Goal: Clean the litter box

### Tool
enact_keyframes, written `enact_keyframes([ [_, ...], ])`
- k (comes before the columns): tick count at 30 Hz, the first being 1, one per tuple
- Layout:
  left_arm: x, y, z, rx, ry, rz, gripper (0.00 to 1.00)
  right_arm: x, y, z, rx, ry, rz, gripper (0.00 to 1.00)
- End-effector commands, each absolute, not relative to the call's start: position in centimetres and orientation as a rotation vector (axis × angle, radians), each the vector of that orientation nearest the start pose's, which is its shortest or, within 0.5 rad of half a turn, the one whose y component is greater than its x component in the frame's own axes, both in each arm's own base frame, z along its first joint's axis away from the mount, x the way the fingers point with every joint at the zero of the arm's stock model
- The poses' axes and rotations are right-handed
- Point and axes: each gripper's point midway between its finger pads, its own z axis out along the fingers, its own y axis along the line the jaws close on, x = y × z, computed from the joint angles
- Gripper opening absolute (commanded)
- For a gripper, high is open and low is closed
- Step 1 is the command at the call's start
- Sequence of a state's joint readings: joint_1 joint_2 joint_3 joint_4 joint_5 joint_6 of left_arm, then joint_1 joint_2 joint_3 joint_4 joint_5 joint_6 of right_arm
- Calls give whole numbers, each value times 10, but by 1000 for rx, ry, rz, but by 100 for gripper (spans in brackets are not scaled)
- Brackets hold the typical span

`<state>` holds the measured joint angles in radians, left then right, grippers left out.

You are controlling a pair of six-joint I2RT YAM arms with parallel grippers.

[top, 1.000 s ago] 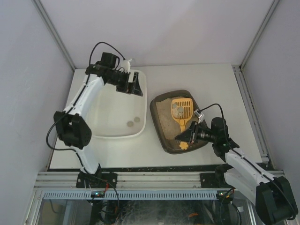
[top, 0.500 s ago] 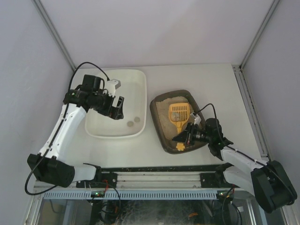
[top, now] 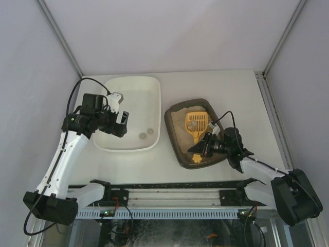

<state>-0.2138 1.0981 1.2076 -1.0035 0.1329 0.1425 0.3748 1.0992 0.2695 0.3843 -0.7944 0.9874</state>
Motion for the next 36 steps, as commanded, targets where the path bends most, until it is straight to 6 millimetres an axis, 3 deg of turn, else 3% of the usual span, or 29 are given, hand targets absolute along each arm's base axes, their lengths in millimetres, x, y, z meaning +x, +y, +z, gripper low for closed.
enact_keyframes([
  [1,259,-63,226,437,2345,-167,100,186,244,138,30,2183,1667,0],
  [3,258,-62,222,431,2348,-179,100,188,242,140,51,2162,1694,0],
  [6,257,-62,215,445,2351,-204,100,177,260,144,-84,2222,1682,0],
  [9,256,-65,212,441,2338,-243,100,187,250,148,3,2185,1677,0],
  [12,255,-65,210,423,2339,-262,100,180,261,154,-88,2205,1674,0],
  [16,258,-60,213,386,2330,-245,100,195,240,159,54,2122,1733,0],
  [20,257,-62,211,376,2338,-279,100,179,260,160,-91,2194,1755,0],
  [23,258,-62,210,374,2336,-276,100,193,244,161,58,2111,1794,0],
  [27,257,-63,209,392,2344,-288,100,173,273,162,-114,2175,1804,0],
  [32,257,-63,209,389,2342,-289,100,198,240,164,83,2071,1822,0],
  [36,262,-52,216,339,2338,-222,100,183,261,166,-62,2161,1764,0],
])
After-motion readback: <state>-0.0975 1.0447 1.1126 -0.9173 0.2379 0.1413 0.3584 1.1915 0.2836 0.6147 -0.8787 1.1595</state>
